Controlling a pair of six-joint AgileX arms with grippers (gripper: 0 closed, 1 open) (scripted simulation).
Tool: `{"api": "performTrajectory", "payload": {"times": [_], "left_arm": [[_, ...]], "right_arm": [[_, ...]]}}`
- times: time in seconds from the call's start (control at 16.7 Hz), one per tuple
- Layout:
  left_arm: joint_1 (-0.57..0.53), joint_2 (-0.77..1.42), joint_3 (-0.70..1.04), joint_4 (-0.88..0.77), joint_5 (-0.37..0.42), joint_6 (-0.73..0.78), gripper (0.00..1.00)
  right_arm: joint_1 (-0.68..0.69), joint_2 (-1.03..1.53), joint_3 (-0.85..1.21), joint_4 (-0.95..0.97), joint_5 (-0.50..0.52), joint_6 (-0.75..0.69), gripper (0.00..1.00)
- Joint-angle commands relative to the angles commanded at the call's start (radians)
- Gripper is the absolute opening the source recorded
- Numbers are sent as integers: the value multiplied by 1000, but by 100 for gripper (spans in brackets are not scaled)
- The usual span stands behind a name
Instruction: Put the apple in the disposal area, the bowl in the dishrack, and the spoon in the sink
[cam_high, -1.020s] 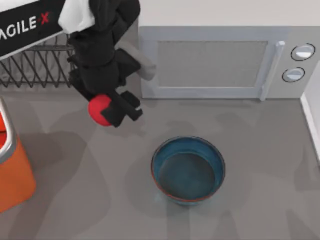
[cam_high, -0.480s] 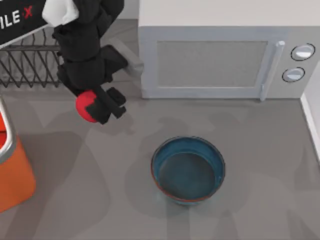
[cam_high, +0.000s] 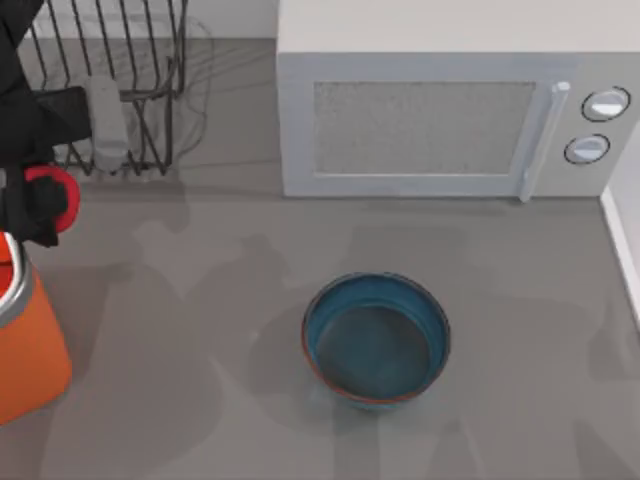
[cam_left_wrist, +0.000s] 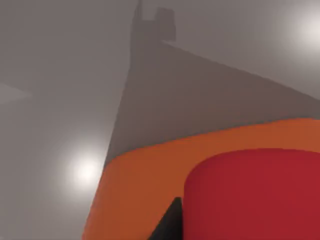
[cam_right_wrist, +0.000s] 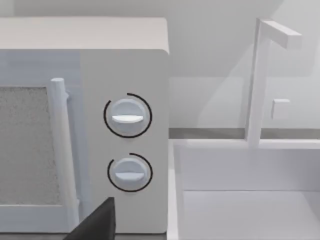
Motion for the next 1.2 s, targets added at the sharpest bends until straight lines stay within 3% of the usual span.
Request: {"api": "performTrajectory", "payload": {"times": [0.24,0.48,0.96,1.2], "left_arm": [[166,-105,-73,-38,1,363,0],[284,-198,-131,-48,4,570,0],[303,-223,-141,-38,16,608,0],[313,-213,-244,71,12,607,0]], "right_arm": [[0,0,0,0,0,0,100],[0,0,0,0,0,0,100],[0,0,0,0,0,0,100],[0,0,0,0,0,0,100]]}}
